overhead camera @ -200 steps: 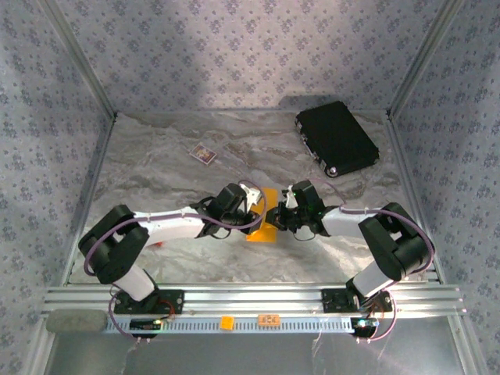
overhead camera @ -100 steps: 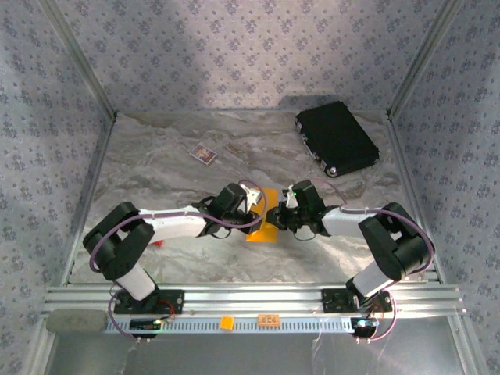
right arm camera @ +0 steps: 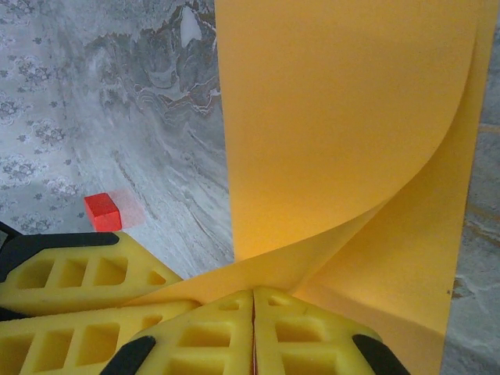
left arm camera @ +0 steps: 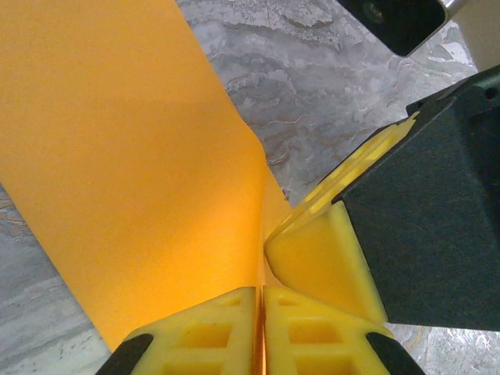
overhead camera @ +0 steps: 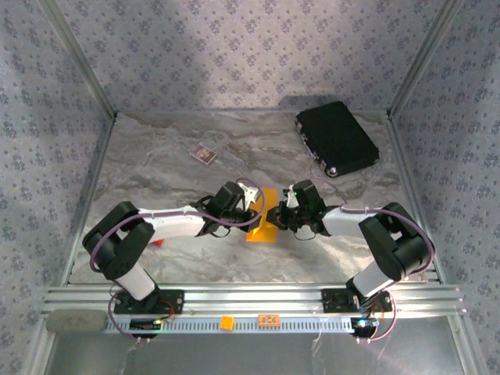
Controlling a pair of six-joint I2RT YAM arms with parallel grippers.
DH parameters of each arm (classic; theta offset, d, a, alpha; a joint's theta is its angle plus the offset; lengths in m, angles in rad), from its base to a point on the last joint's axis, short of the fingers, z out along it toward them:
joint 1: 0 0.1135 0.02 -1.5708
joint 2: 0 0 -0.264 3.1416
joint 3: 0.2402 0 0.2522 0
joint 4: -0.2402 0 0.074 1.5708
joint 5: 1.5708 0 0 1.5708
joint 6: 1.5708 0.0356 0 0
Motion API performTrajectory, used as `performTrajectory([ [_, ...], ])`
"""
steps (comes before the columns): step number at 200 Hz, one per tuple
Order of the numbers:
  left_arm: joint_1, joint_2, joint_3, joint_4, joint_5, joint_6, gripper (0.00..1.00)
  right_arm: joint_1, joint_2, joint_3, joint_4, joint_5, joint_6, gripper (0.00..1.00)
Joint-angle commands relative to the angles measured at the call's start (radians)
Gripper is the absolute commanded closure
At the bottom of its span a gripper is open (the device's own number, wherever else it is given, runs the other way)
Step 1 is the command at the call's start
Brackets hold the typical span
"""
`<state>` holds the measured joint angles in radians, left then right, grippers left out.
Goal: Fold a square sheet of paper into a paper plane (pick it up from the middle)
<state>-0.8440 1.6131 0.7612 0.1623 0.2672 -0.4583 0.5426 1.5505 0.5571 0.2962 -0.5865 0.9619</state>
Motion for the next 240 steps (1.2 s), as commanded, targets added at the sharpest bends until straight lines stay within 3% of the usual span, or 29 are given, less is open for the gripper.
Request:
performTrajectory([
  [1, 0.004, -0.013, -0.017, 0.038, 0.024, -0.009, 0.88, -0.006, 0.001, -0.006, 0.0, 0.006, 0.009, 0.91],
  [32, 0.006, -0.012, -0.016, 0.046, 0.028, -0.013, 0.85, -0.007, 0.002, -0.007, -0.002, 0.005, 0.009, 0.91],
  [77, 0.005, -0.014, -0.015, 0.042, 0.04, -0.006, 1.0, -0.006, 0.005, -0.006, -0.002, 0.007, 0.008, 0.91],
  [114, 0.006, -0.014, -0.02, 0.038, 0.043, -0.005, 1.0, -0.006, -0.005, -0.009, -0.016, 0.01, 0.007, 0.9],
  [172, 0.005, -0.006, -0.025, 0.042, 0.03, -0.029, 1.0, 0.028, -0.065, -0.019, -0.181, 0.086, -0.047, 0.91],
  [240, 0.004, 0.013, -0.018, 0.06, 0.049, -0.062, 1.0, 0.015, 0.002, 0.003, -0.334, 0.113, -0.143, 0.92],
])
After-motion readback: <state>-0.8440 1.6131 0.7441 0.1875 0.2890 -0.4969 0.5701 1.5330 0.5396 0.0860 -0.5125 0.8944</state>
